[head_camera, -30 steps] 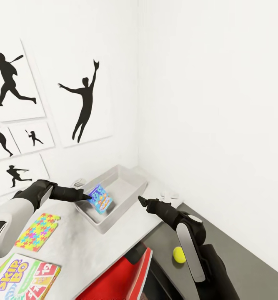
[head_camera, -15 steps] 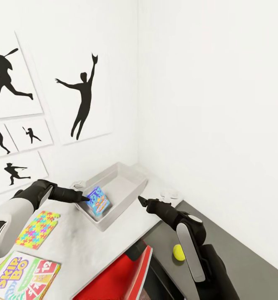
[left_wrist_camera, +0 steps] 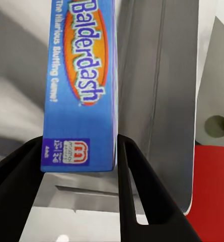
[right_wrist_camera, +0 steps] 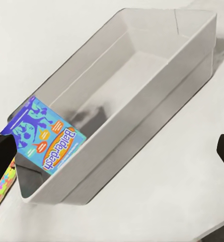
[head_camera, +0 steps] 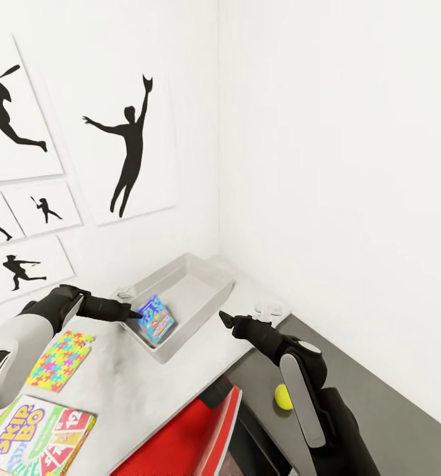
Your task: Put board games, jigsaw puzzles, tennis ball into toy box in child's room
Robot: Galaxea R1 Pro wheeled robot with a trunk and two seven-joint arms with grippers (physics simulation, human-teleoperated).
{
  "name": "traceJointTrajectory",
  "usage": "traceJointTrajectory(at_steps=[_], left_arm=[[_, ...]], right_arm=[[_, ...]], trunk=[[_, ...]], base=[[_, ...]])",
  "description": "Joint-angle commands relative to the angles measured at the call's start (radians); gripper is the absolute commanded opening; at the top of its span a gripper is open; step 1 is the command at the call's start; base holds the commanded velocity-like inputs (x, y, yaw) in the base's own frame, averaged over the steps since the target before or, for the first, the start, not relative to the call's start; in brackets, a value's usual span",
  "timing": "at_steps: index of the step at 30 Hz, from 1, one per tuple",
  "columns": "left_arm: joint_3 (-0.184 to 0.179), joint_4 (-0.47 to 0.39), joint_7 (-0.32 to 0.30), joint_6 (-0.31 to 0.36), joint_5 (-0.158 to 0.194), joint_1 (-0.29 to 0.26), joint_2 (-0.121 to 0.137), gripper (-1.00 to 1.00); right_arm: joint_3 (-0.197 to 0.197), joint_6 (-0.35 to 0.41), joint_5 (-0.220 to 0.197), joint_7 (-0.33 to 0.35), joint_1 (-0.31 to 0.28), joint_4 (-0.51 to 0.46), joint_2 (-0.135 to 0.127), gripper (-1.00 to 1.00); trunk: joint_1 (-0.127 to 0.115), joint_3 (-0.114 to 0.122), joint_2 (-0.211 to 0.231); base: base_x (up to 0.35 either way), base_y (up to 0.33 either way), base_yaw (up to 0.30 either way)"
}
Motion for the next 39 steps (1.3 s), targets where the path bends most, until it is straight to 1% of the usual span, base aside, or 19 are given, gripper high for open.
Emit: traceJointTrajectory(at_steps=[1, 7, 12, 14, 18, 23, 28, 33, 36, 39], left_arm=[[-0.001, -0.001, -0.004, 0.009, 0.001, -0.001, 0.001, -1.00], [-0.001, -0.001, -0.002, -0.007, -0.004, -0.001, 0.011, -1.00], [0.001, -0.001, -0.001, -0.026, -0.057, -0.001, 0.015, -1.00], [0.000, -0.001, -0.001, -0.029, -0.065, -0.001, 0.015, -1.00], [0.000, -0.001, -0.001, -0.045, -0.069, -0.001, 0.016, -1.00], [0.001, -0.001, -0.001, -0.049, -0.069, -0.001, 0.016, -1.00], [0.001, -0.001, -0.001, -0.088, -0.069, -0.001, 0.016, -1.00], [0.002, -0.004, 0.002, -0.102, -0.069, -0.001, 0.017, -1.00], [0.000, -0.011, 0.013, -0.140, -0.069, -0.001, 0.016, -1.00], [-0.001, -0.013, 0.016, -0.145, -0.069, -0.001, 0.016, -1.00]], right_arm=[[-0.001, 0.005, 0.001, 0.003, -0.001, -0.001, 0.000, 1.00], [-0.001, 0.004, 0.002, 0.004, -0.001, -0.001, 0.000, 1.00], [-0.001, 0.004, 0.001, 0.006, -0.001, -0.001, 0.000, 1.00], [-0.001, 0.004, 0.001, 0.006, -0.001, -0.001, 0.000, 1.00], [-0.001, 0.003, 0.001, 0.007, -0.001, -0.001, 0.000, 1.00], [-0.001, 0.002, 0.001, 0.007, -0.001, -0.001, 0.000, 1.00], [-0.001, 0.003, 0.001, 0.007, -0.001, -0.001, 0.000, 1.00], [-0.001, 0.002, 0.002, 0.007, -0.001, -0.001, 0.000, 1.00], [-0.001, 0.002, 0.002, 0.007, -0.001, -0.001, 0.000, 1.00], [-0.001, 0.002, 0.002, 0.007, -0.001, -0.001, 0.000, 1.00]], trunk=[[0.000, -0.004, -0.002], [0.000, -0.013, -0.002], [0.000, -0.015, -0.002], [0.000, -0.016, -0.002], [0.000, -0.016, -0.002], [0.000, -0.016, -0.002], [0.000, -0.016, -0.002], [0.000, -0.016, -0.002], [0.000, -0.016, -0.002], [0.000, -0.016, -0.002]], base=[[0.000, 0.000, 0.000], [0.000, 0.000, 0.000], [0.000, 0.000, 0.000], [0.000, 0.000, 0.000], [0.000, 0.000, 0.000], [0.000, 0.000, 0.000], [0.000, 0.000, 0.000], [0.000, 0.000, 0.000], [0.000, 0.000, 0.000], [0.000, 0.000, 0.000]])
